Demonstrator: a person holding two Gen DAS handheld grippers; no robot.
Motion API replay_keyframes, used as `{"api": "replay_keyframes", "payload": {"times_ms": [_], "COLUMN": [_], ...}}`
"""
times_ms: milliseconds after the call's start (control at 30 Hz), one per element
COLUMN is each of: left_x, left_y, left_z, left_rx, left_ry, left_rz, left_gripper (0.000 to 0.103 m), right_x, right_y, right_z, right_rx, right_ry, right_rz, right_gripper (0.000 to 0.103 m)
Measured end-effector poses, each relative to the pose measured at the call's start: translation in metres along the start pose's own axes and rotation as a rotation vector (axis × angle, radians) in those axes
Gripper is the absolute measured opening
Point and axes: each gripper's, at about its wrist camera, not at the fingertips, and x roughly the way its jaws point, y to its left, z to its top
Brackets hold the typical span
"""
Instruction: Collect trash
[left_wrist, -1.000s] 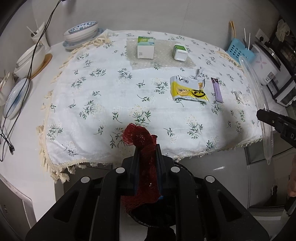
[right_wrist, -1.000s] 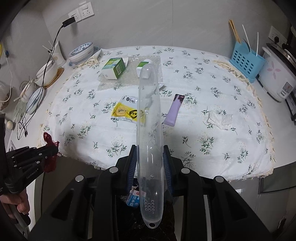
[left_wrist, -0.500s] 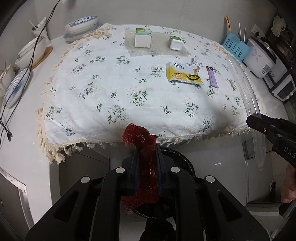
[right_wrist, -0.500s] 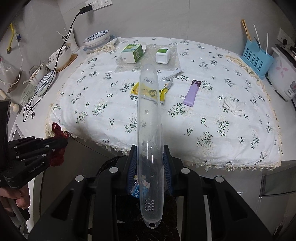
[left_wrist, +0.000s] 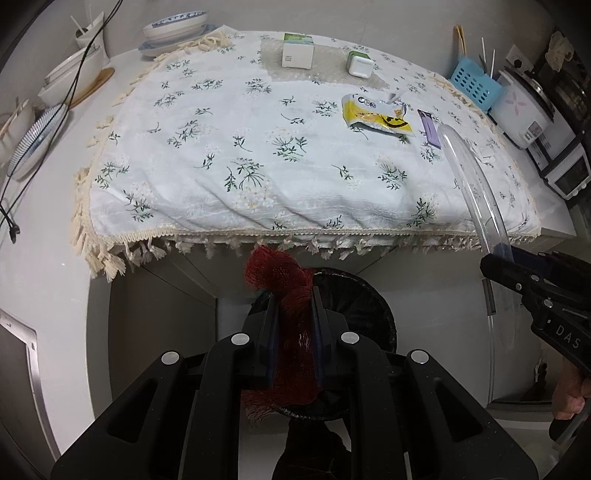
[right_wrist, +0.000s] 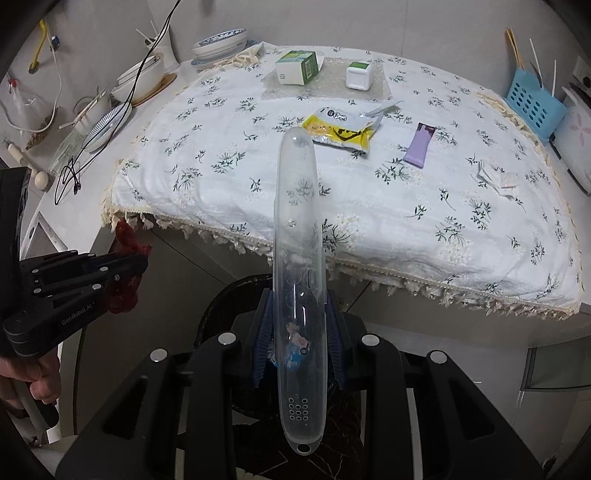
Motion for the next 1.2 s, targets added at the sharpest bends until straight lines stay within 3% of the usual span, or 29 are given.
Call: {"api": "replay_keyframes", "payload": {"times_ms": [733, 1200], "left_x": [0.043, 0.091], "left_y": [0.001, -0.019], "left_z": [-0.044, -0.069], "left_rx": [0.001, 0.048], "left_ry": [0.032, 0.073], "left_rz": [-0.007, -0.011], "left_gripper": [0.014, 0.014], "right_x": [0.053, 0.082], "right_y": [0.002, -0.022], "right_z": [-0.052, -0.084], "right_rx": [0.006, 0.051], "right_ry": [0.11, 0.182], "right_rz": [0.005, 0.007], "right_gripper": [0.027, 0.027]}}
